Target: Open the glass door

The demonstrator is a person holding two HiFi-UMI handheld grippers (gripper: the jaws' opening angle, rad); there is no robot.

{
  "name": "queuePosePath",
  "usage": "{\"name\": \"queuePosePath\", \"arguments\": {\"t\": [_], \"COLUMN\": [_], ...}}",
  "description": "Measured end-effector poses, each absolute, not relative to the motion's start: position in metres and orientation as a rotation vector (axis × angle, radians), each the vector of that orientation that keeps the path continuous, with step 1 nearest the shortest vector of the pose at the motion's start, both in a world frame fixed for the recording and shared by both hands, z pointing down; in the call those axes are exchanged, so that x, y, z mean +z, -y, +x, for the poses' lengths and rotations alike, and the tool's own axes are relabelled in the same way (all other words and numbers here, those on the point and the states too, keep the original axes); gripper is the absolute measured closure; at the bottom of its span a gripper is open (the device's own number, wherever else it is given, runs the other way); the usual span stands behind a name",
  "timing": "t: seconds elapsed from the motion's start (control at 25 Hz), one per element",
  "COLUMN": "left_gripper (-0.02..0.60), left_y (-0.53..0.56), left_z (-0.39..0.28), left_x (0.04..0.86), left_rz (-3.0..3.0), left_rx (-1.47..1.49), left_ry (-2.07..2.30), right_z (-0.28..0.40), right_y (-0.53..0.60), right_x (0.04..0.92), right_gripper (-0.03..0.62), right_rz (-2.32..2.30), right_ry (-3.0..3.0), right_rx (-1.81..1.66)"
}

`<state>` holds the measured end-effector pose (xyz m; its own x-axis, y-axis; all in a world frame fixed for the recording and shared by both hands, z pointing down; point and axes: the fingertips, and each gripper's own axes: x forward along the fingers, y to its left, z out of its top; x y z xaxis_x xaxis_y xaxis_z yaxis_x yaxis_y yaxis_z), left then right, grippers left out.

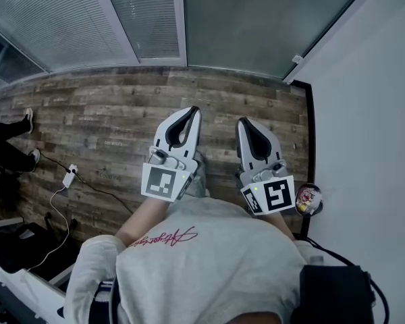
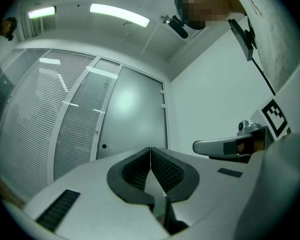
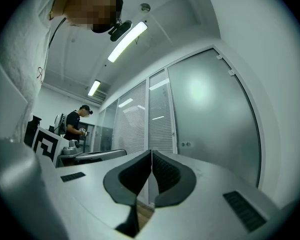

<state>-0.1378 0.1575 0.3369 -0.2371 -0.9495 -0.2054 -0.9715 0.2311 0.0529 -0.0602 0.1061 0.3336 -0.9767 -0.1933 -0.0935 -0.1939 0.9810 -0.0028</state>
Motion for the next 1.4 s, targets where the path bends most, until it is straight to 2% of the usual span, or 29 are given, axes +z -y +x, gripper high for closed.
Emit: {"name": "queuePosePath", "arguments": {"t": [0.32,0.92,1.4], "left_gripper": [0.565,0.565,0.565], "left_y": [-0.109,0.025,0.093], "left_z": [-0.196,-0.383,-0.443], "left_x": [0.338,0.325,0.329], "left_rz": [-1.856,-1.916,-1.987], "left_rx": [0.271,0.244,0.244], "left_ry": [-2.339,-2.27,-2.225], "right_z": [-0.121,-0.312,-0.373], "right_y": [-0.065,0.062,0.125], "right_x": [0.337,0.315,0.317], "right_gripper": [0.576,0.576,0.574], "right_rz": [-0.291,-0.347,-0.428], "right_ry": [-3.028,-2.971,-2.971], "right_rx": [0.025,0.079,0.059]}}
